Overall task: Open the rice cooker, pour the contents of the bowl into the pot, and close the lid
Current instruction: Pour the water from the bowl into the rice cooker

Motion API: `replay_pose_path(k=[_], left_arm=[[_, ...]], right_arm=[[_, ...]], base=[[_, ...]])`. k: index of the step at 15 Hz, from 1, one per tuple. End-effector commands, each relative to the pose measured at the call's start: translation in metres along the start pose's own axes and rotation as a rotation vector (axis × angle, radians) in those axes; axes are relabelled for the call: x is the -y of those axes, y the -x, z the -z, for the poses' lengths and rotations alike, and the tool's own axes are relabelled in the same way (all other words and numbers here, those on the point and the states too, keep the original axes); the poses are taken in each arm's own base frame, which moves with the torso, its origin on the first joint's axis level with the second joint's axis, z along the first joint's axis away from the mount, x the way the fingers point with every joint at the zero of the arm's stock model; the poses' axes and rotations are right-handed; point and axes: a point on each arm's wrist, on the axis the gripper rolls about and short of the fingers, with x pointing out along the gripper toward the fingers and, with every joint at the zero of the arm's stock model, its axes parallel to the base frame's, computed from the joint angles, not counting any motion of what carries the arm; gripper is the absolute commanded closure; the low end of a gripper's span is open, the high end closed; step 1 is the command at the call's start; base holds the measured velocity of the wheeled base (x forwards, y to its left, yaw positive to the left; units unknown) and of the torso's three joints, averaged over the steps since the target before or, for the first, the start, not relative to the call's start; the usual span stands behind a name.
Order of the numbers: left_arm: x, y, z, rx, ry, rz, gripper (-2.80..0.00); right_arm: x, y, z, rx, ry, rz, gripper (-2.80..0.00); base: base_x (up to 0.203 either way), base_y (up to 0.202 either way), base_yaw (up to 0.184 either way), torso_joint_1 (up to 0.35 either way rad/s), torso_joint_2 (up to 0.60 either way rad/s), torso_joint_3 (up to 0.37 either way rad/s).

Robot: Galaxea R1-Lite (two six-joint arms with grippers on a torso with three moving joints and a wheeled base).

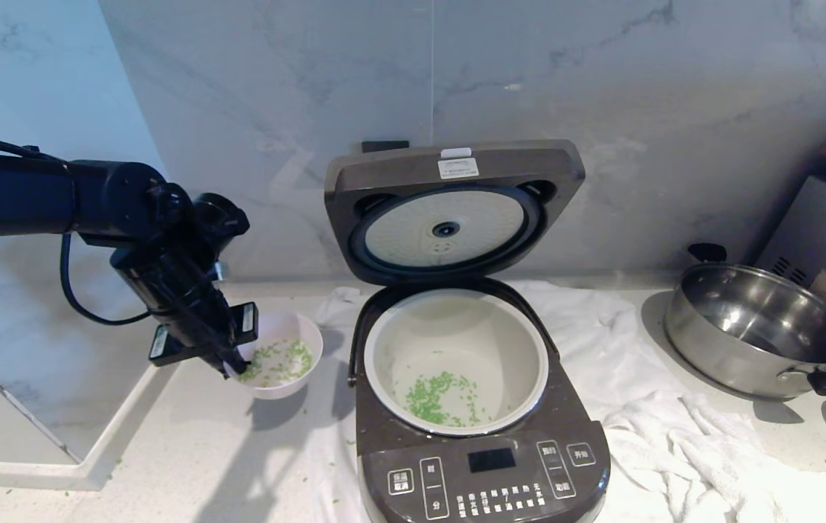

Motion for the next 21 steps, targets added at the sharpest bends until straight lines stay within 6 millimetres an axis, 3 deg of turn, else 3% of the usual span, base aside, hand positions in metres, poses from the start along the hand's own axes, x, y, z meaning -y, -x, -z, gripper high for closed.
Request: replay_pose_path(k=[1, 8, 14, 15, 18, 21], left_arm=[[-0.001, 0.004, -0.004, -0.003, 0.010, 0.005, 0.00], [-0.008, 0.015, -0.009, -0.003, 0.017, 0.009, 0.00], [-0.005, 0.027, -0.001, 0.002, -0.003, 0.038, 0.00], [-0.006, 0.031, 0.000, 0.006, -0.004, 0.042, 0.00], [-0.005, 0.039, 0.006, 0.009, -0.012, 0.048, 0.00], [-0.007, 0.040, 0.010, 0.000, -0.011, 0.047, 0.00]], right_arm=[[0.000, 0.000, 0.000, 0.000, 0.000, -0.001, 0.00], [0.000, 0.000, 0.001, -0.004, 0.073, -0.013, 0.00], [0.000, 0.000, 0.000, 0.006, 0.029, -0.012, 0.00], [-0.001, 0.002, -0.008, 0.030, 0.043, -0.028, 0.00], [-0.001, 0.003, -0.074, 0.079, -0.015, -0.137, 0.00], [-0.004, -0.039, -0.123, -0.075, -0.123, -0.305, 0.00]], base=[[0.000, 0.000, 0.000, 0.000, 0.00, 0.000], [0.000, 0.000, 0.000, 0.000, 0.00, 0.000], [0.000, 0.000, 0.000, 0.000, 0.00, 0.000], [0.000, 0.000, 0.000, 0.000, 0.00, 0.000], [0.000, 0.000, 0.000, 0.000, 0.00, 0.000], [0.000, 0.000, 0.000, 0.000, 0.00, 0.000]])
